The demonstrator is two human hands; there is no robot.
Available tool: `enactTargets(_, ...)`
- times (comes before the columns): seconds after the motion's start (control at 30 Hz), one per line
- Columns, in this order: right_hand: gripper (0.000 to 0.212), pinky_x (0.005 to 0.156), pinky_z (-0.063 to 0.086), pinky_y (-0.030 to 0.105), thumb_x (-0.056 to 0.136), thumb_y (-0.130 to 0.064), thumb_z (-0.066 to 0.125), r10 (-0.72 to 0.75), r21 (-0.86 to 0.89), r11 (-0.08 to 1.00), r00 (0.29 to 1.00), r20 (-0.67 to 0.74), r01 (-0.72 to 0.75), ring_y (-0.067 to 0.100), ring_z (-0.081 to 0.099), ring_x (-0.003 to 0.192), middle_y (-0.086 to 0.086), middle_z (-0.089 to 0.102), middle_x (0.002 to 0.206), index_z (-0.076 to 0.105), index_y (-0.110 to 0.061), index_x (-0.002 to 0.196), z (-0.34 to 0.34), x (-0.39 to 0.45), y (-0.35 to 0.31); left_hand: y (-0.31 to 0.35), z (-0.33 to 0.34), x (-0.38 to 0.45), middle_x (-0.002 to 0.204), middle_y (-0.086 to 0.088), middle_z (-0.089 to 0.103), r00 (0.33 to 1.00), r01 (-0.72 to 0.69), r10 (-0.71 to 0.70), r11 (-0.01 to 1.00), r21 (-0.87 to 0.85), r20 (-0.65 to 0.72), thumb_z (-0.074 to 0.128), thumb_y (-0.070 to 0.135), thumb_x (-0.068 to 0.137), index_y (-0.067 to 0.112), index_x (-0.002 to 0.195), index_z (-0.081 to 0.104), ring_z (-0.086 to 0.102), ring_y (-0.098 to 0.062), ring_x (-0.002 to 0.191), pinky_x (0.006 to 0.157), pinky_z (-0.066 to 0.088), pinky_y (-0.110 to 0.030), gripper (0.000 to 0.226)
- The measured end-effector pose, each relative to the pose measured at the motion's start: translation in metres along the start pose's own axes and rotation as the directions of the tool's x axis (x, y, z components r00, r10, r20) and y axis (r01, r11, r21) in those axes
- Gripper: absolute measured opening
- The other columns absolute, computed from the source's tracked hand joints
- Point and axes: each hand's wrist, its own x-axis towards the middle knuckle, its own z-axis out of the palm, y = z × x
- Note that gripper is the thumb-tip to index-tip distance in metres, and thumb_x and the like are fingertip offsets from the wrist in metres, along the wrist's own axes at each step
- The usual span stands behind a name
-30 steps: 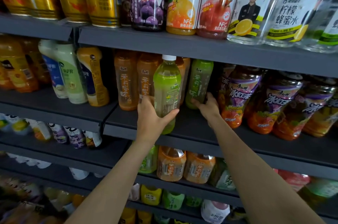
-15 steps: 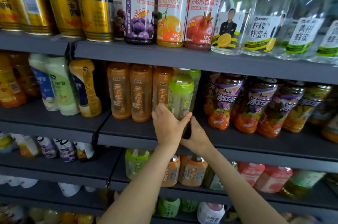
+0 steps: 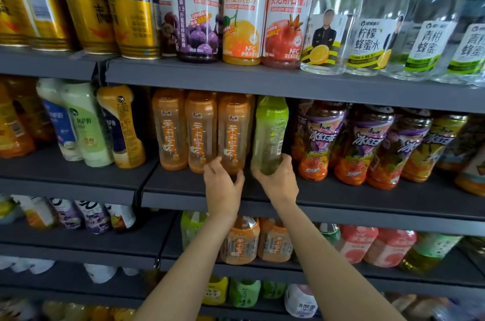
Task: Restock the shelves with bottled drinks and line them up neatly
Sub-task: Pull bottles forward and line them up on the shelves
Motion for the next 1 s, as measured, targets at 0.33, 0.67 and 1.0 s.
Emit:
enactTargets(0.33, 0.104, 0.109, 0.029, 0.044, 0.065, -0.05, 0.078, -0.001, -0.006, 1.0, 0.988, 0.154, 0.002, 0.031, 0.027, 0.134, 0.011, 0.032, 0.141, 0.019, -0.012, 0.143, -0.005, 0.015, -0.001, 0.009, 0.002, 0.01, 0.138, -0.014, 0.032, 0.989, 0.146, -0.148, 0.985, 0.093, 0.015, 0.062, 0.035, 0.086, 0.009, 0.138, 0.031, 0.034, -0.03, 0.127, 0.093, 0.042, -0.039, 0.065)
enactTargets(0.67, 0.077, 0.096, 0.042, 0.03, 0.076, -0.026, 0.075, -0.048, 0.225, 0.974, 0.986, 0.157, 0.011, 0.021, 0.052, 0.118, 0.006, 0.055, 0.13, 0.03, -0.011, 0.136, -0.013, 0.013, 0.008, 0.009, 0.006, 0.008, 0.135, -0.013, 0.035, 0.987, 0.161, -0.159, 0.98, 0.12, -0.028, 0.06, 0.028, 0.088, 0.01, 0.129, 0.037, 0.037, -0.029, 0.124, 0.085, 0.046, -0.039, 0.05)
enactTargets(1.0, 0.06, 0.101, 0.042, 0.048, 0.085, -0.038, 0.062, -0.093, 0.062, 0.995, 0.975, 0.202, 0.082, 0.027, 0.048, 0.121, 0.006, 0.054, 0.13, 0.039, -0.015, 0.136, -0.004, 0.02, 0.009, 0.009, 0.004, 0.009, 0.13, -0.014, 0.04, 0.986, 0.167, -0.165, 0.982, 0.094, -0.022, 0.059, 0.023, 0.089, 0.009, 0.122, 0.04, 0.041, -0.029, 0.122, 0.087, 0.046, -0.038, 0.041)
